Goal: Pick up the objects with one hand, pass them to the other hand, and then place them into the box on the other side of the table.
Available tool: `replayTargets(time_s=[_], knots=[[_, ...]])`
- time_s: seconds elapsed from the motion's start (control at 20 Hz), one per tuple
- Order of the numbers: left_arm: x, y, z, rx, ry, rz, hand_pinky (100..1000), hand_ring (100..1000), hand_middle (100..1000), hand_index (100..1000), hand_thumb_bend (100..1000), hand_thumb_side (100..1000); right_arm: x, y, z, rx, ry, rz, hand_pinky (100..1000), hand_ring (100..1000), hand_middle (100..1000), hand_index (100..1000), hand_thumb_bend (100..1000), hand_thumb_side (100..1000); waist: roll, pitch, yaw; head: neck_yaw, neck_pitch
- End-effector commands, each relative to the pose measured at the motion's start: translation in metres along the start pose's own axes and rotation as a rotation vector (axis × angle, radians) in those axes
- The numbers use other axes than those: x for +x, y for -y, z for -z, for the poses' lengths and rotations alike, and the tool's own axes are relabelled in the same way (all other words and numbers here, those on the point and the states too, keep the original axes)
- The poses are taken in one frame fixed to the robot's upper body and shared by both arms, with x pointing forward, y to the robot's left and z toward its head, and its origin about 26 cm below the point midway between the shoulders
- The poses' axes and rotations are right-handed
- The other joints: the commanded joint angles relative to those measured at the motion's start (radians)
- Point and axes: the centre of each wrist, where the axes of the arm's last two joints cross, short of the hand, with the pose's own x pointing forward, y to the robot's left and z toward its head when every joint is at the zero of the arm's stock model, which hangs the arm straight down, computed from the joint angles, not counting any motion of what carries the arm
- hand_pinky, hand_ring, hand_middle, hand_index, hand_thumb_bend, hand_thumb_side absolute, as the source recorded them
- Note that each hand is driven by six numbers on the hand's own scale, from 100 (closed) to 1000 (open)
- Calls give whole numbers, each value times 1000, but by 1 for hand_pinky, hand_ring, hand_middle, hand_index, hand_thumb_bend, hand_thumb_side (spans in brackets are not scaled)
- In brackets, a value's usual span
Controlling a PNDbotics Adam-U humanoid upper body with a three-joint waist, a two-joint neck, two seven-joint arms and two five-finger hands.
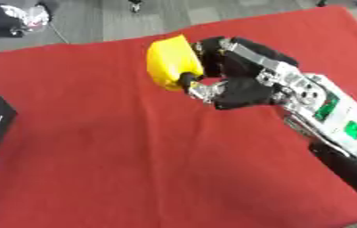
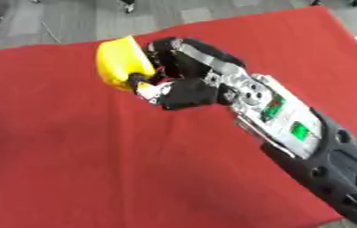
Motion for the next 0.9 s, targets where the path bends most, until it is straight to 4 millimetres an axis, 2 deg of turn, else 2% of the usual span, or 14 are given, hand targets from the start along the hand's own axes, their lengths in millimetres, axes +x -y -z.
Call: replayTargets(time_s=[0.05, 0.35, 0.9], knots=[[18, -6, 1, -31, 38, 21, 817, 785, 792, 839, 167, 696, 10, -1, 2, 10, 47, -48, 665, 703, 450, 582, 100, 181, 0, -43, 4, -6, 0], [34, 4, 12, -91, 50, 19, 819, 788, 802, 843, 171, 712, 12, -4, 5, 9, 68, -76, 667, 704, 452, 582, 100, 166, 4, -46, 16, -15, 5], [47, 20, 31, -98, 35, 20, 821, 791, 807, 840, 176, 691, 17, -8, 11, -21, 89, -87, 659, 704, 454, 580, 100, 160, 4, -48, 29, -21, 10]])
